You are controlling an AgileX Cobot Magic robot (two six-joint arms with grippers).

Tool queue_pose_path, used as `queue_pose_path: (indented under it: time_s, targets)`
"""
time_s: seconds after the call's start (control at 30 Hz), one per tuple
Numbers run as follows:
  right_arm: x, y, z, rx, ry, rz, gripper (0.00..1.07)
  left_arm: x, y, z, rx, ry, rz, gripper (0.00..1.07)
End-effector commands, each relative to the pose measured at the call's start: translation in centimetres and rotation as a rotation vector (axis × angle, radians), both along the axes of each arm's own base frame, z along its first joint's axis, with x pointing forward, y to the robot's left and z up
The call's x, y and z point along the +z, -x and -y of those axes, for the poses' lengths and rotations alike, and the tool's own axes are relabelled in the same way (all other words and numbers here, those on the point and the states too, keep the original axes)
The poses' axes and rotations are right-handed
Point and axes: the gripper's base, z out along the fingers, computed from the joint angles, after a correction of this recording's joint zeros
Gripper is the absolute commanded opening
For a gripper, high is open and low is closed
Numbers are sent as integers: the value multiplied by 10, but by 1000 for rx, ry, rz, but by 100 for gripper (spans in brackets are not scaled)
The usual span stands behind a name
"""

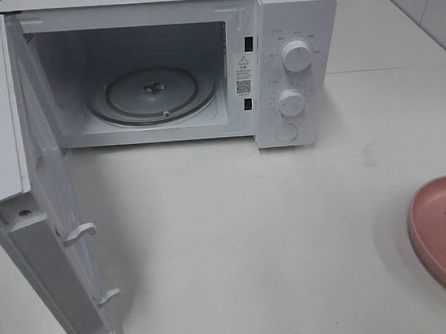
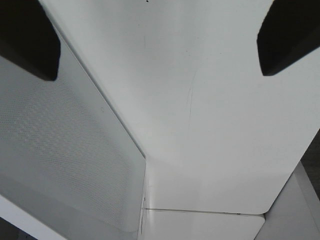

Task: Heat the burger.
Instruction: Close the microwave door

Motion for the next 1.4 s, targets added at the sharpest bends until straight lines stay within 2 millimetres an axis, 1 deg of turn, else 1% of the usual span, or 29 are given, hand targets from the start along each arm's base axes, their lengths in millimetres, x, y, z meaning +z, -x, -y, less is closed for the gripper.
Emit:
queue_pose_path:
  time_s: [0.03,0.4,0.57,0.63,0.67,0.7,0.73,0.8,0.83,0.87,0.9,0.93,0.97,1.0,1.03,1.07,1.1,1.13,1.17,1.2,1.23,1.27,1.3,1.33,1.37,1.4]
  targets:
    - [0,4,0,1,5,37,76,0,3,0,4,1,19,100]
    - [0,4,0,1,5,37,76,0,3,0,5,4,20,100]
    - [0,4,0,1,5,37,76,1,-2,0,5,8,-7,100]
    - [0,4,0,1,5,37,76,9,-6,0,13,9,-6,96]
    - [0,4,0,1,5,37,76,9,-6,0,13,9,-6,96]
    - [0,4,0,1,5,37,76,16,-11,-1,16,7,-1,92]
    - [0,4,0,1,5,37,76,16,-11,-1,16,7,-1,92]
    - [0,4,0,1,5,37,76,22,-20,-1,17,8,-16,83]
    - [0,4,0,1,5,37,76,22,-20,-1,17,8,-16,83]
    - [0,4,0,1,5,37,76,22,-28,-2,18,9,-43,73]
    - [0,4,0,1,5,37,76,22,-32,-2,18,10,-60,67]
    - [0,4,0,1,5,37,76,22,-32,-2,18,10,-60,67]
    - [0,4,0,1,5,37,76,22,-41,-2,18,13,-90,53]
    - [0,4,0,1,5,37,76,22,-41,-2,18,13,-90,53]
    - [0,4,0,1,5,37,76,22,-48,-2,18,16,-104,38]
    - [0,4,0,1,5,37,76,22,-52,-2,19,16,-108,29]
    - [0,4,0,1,5,37,76,22,-52,-2,19,16,-108,29]
    - [0,4,0,1,5,37,76,24,-60,-3,21,17,-104,13]
    - [0,4,0,1,5,37,76,24,-65,-3,23,18,-102,7]
    - [0,4,0,1,5,37,76,24,-65,-3,23,18,-102,7]
    - [0,4,0,1,5,37,76,25,-73,-4,23,13,-92,0]
    - [0,4,0,1,5,37,76,25,-73,-4,23,13,-92,0]
    - [0,4,0,1,5,37,76,26,-83,-4,23,6,-87,0]
    - [0,4,0,1,5,37,76,26,-88,-5,19,-2,-81,0]
    - [0,4,0,1,5,37,76,26,-88,-5,19,-2,-81,0]
    - [0,4,0,1,5,37,76,27,-97,-5,9,-18,-69,0]
